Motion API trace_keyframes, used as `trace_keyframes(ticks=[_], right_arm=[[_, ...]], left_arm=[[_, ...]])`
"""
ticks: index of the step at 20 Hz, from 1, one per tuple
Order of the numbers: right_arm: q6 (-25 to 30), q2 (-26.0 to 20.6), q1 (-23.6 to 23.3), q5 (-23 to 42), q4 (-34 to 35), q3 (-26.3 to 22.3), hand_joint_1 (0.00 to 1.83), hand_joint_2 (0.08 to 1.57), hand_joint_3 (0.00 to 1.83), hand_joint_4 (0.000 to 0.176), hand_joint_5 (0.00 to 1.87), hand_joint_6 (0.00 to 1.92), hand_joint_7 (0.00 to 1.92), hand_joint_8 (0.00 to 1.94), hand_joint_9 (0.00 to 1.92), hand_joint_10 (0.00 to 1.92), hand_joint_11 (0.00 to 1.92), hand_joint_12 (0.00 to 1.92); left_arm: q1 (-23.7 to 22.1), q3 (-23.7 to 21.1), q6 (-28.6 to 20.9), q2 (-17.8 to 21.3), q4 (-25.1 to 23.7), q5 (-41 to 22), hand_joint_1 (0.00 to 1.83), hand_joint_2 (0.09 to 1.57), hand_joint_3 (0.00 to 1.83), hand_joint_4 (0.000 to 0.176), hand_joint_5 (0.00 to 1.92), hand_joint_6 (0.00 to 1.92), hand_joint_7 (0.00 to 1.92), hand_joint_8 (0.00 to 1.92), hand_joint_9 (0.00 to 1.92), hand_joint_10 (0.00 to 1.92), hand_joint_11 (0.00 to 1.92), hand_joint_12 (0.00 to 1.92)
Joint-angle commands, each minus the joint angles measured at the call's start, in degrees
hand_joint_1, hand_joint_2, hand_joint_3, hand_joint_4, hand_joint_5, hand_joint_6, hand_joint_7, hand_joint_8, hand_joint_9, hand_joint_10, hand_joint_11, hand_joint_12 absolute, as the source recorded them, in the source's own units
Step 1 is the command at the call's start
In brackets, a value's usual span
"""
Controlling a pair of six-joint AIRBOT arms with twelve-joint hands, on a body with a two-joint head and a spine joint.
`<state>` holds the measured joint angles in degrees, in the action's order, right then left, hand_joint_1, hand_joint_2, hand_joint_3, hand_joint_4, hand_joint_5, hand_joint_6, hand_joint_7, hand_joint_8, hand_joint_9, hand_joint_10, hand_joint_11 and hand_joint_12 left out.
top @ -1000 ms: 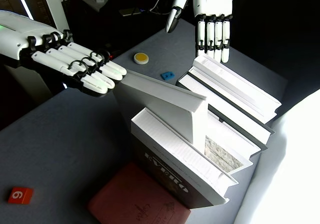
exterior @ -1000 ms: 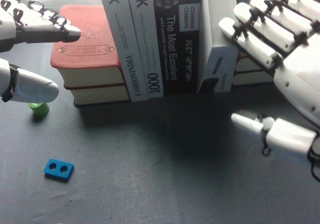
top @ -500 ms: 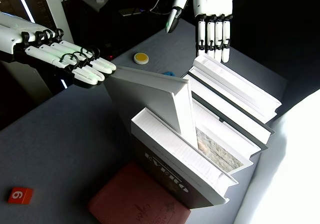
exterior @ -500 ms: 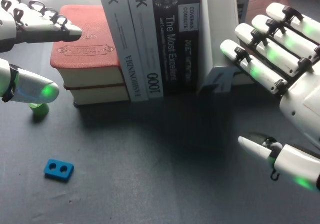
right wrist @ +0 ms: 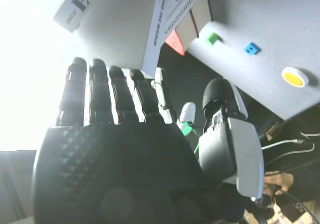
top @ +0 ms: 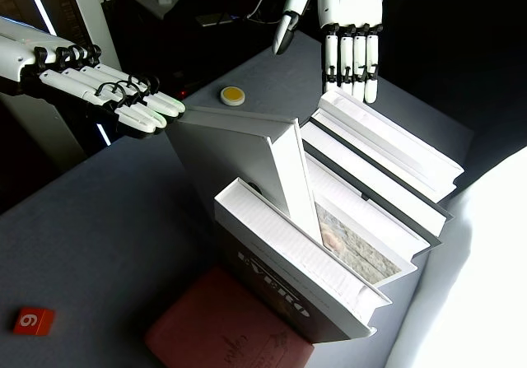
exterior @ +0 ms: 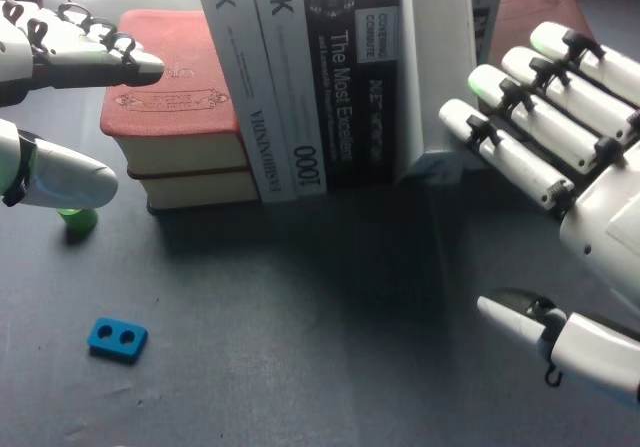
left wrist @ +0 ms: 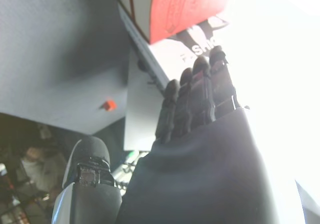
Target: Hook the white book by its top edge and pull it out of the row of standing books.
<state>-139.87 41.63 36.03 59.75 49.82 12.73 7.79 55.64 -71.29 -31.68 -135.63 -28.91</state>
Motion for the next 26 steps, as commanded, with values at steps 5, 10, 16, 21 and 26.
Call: trace_keyframes(ticks=[5, 10, 16, 21, 26], right_arm=[[-0.8, -0.1, 1.3, 1.6, -1.1, -0.8, 0.00, 1.21, 0.00, 0.000, 0.00, 0.00, 0.00, 0.00, 0.00, 0.00, 0.00, 0.00], [-1.1, -0.1, 2.8, 1.8, -1.1, -1.1, 0.00, 1.20, 0.00, 0.000, 0.00, 0.00, 0.00, 0.00, 0.00, 0.00, 0.00, 0.00], [-1.5, 0.0, 4.7, 1.9, -1.1, -1.1, 0.00, 1.22, 0.00, 0.000, 0.00, 0.00, 0.00, 0.00, 0.00, 0.00, 0.00, 0.00], [-1.4, 0.9, 5.4, 1.8, -1.1, 0.5, 0.00, 1.22, 0.00, 0.000, 0.00, 0.00, 0.00, 0.00, 0.00, 0.00, 0.00, 0.00], [-1.5, 3.6, 7.8, 2.4, -1.1, 3.4, 0.00, 1.22, 0.00, 0.000, 0.00, 0.00, 0.00, 0.00, 0.00, 0.00, 0.00, 0.00]], left_arm=[[-0.9, 0.1, -0.1, 0.0, 1.8, 3.2, 0.00, 1.20, 0.00, 0.000, 0.00, 0.00, 0.00, 0.00, 0.00, 0.00, 0.00, 0.00], [-1.0, -0.7, -0.1, 0.2, 2.8, 2.8, 0.00, 1.20, 0.00, 0.000, 0.00, 0.00, 0.00, 0.00, 0.00, 0.00, 0.00, 0.00], [-5.2, -0.9, -2.5, 0.2, -3.5, -0.3, 0.00, 1.20, 0.00, 0.000, 0.00, 0.00, 0.00, 0.00, 0.00, 0.00, 0.00, 0.00], [-7.6, -0.5, -5.7, 0.2, -7.3, -1.1, 0.00, 1.21, 0.00, 0.000, 0.00, 0.00, 0.00, 0.00, 0.00, 0.00, 0.00, 0.00], [-8.3, 0.0, -5.7, 0.2, -7.9, -1.3, 0.00, 1.21, 0.00, 0.000, 0.00, 0.00, 0.00, 0.00, 0.00, 0.00, 0.00, 0.00]])
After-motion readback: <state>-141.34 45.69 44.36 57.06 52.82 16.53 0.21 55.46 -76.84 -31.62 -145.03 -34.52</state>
